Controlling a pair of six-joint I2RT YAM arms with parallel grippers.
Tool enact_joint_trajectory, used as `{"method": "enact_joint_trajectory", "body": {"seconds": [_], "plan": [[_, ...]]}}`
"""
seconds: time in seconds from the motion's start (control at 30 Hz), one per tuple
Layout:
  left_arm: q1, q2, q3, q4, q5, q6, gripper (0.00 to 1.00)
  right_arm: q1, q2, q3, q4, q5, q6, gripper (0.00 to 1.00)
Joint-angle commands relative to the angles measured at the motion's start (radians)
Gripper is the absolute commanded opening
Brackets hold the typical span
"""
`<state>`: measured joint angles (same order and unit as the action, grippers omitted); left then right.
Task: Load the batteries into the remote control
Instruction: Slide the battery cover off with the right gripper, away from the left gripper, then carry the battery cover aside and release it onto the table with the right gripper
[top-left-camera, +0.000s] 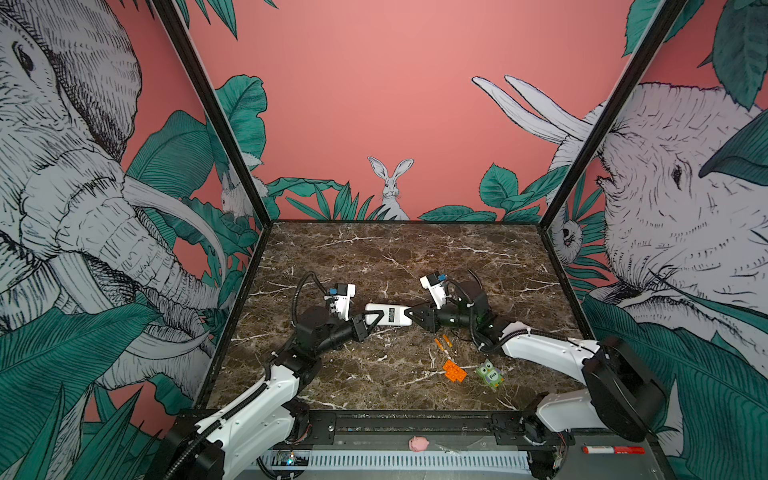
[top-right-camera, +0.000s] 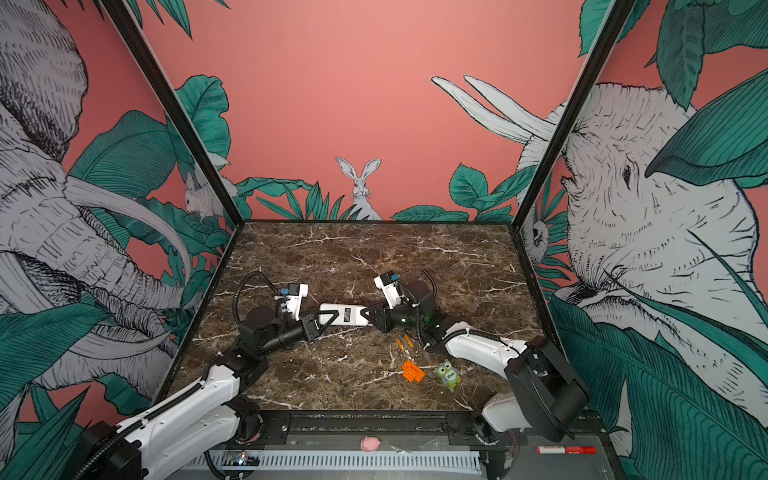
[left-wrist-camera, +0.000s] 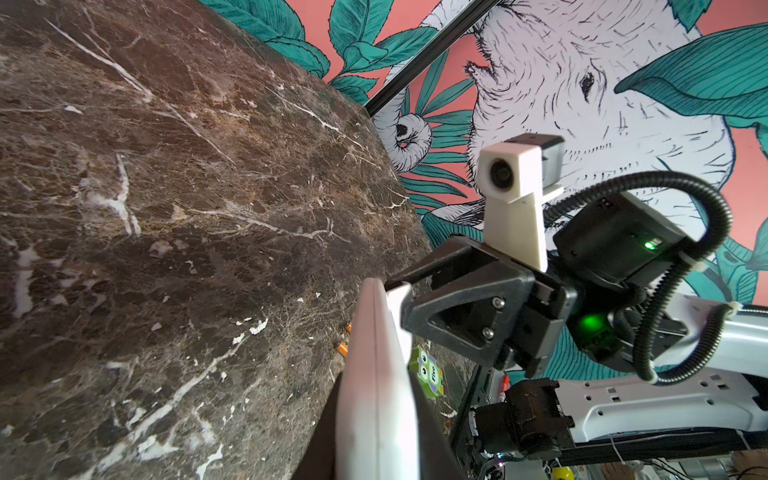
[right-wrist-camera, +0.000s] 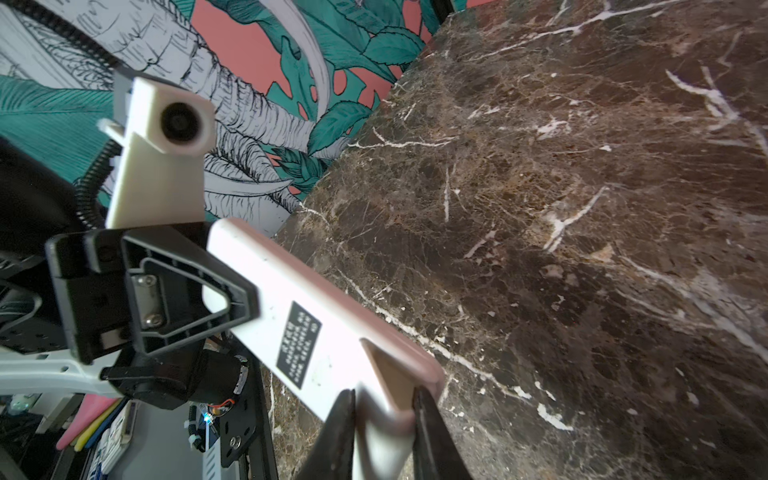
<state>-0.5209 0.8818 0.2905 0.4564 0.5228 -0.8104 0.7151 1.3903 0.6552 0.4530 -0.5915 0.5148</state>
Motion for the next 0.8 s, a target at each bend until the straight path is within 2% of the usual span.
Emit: {"method": "enact_joint_trajectory", "body": {"seconds": [0.0, 0.2, 0.6, 0.77], "plan": [[-0.005, 0.000, 0.005, 0.024, 0.013, 0.006, 0.00, 0.021, -0.008, -0.002, 0.070, -0.077, -0.012, 0.22], [-0.005, 0.000, 0.008, 0.014, 0.003, 0.009, 0.00, 0.022, -0.005, 0.001, 0.073, -0.088, -0.012, 0.19], [-0.005, 0.004, 0.012, 0.004, -0.019, 0.011, 0.00, 0.021, -0.022, 0.012, -0.005, -0.047, -0.054, 0.02], [-0.005, 0.001, 0.013, -0.028, -0.040, 0.027, 0.00, 0.014, -0.057, 0.027, -0.066, -0.042, -0.086, 0.00]]}}
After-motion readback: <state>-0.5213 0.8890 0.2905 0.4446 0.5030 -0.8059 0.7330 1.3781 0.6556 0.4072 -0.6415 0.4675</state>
